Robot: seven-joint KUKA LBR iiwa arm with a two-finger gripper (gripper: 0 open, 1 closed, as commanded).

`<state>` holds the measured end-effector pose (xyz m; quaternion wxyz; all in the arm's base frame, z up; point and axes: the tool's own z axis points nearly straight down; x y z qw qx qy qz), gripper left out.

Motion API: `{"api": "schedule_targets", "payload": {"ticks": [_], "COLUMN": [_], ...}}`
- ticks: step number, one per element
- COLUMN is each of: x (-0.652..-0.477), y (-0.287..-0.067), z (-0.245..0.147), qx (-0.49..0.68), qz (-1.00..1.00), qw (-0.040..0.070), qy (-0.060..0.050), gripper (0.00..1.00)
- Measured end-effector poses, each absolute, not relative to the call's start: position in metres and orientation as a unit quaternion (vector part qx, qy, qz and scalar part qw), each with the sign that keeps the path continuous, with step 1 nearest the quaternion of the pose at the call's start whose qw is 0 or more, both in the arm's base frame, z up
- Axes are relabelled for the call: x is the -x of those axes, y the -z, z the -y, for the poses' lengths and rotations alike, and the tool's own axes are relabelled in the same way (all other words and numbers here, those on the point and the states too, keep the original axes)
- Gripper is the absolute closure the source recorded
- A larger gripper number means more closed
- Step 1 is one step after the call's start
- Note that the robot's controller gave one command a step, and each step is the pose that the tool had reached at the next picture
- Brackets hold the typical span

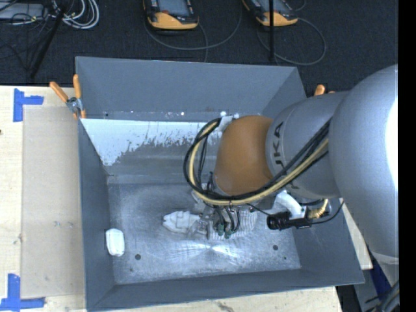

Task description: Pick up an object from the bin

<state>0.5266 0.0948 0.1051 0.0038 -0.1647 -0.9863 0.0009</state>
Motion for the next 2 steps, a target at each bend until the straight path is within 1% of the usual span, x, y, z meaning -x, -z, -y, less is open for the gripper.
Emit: {"api": "schedule_targets", "payload": {"ticks": [1,2], "x": [-0.528,-0.528], "y": [-0.122,-0.133], "z": [-0.095,-0.095], "qx": [0.165,0.164], "qz": [0.986,0.986], "qw": [0.002,0.0], "qy": [0.0,0.0], "gripper": [1.0,1.0]}}
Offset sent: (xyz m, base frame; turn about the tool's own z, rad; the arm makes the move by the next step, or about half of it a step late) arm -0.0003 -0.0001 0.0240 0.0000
